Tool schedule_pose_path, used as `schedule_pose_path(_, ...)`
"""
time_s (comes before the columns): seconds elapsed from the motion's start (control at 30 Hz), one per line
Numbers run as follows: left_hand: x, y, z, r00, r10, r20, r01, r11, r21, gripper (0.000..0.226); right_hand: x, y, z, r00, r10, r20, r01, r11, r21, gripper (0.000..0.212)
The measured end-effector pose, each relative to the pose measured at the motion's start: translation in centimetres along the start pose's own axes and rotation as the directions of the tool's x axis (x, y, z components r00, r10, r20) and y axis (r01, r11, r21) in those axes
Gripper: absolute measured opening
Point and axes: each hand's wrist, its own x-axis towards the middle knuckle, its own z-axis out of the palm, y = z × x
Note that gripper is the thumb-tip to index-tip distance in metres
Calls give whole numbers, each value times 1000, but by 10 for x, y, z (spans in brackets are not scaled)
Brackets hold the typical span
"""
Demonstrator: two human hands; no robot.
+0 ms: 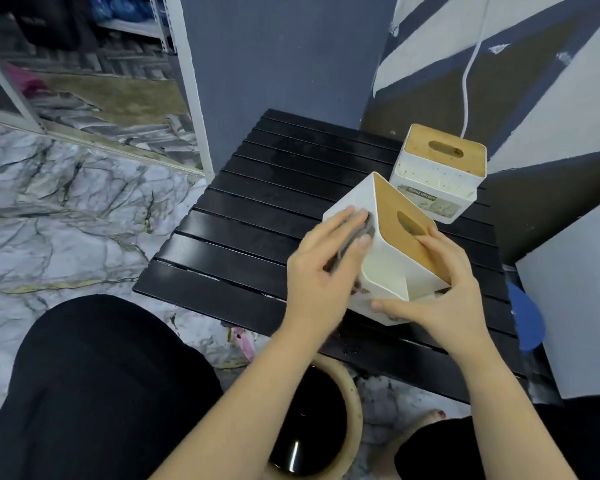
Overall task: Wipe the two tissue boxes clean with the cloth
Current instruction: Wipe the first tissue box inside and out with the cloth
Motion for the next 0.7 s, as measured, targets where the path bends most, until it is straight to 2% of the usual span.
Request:
schedule_pose_path(0.07,25,-1,-5,994,-88,70,89,996,-12,33,-1,0,-3,999,-7,39,7,1000,11,109)
schedule_pose_path(0.17,50,-4,-5,981,-176,84,177,984,-10,33,-1,-1,-1,999,7,48,-8,1000,17,109)
schedule_pose_path(0.37,12,13,0,997,-68,36,69,997,-20,27,0,-3,5,999,43,-29,-43,999,13,110)
schedule_pose_path(0.47,-16,10,-4,999,-43,-20,43,999,-6,26,0,-1,5,999,48,-17,-48,999,7,113)
schedule_pose_path(0.6,-23,4,-7,986,-102,-130,103,995,-2,23,1,-4,8,999,29,16,-29,999,-19,112)
schedule_pose_path(0.7,-11,7,-10,978,-166,-124,165,986,-17,23,1,-5,7,999,48,15,-48,999,-6,112)
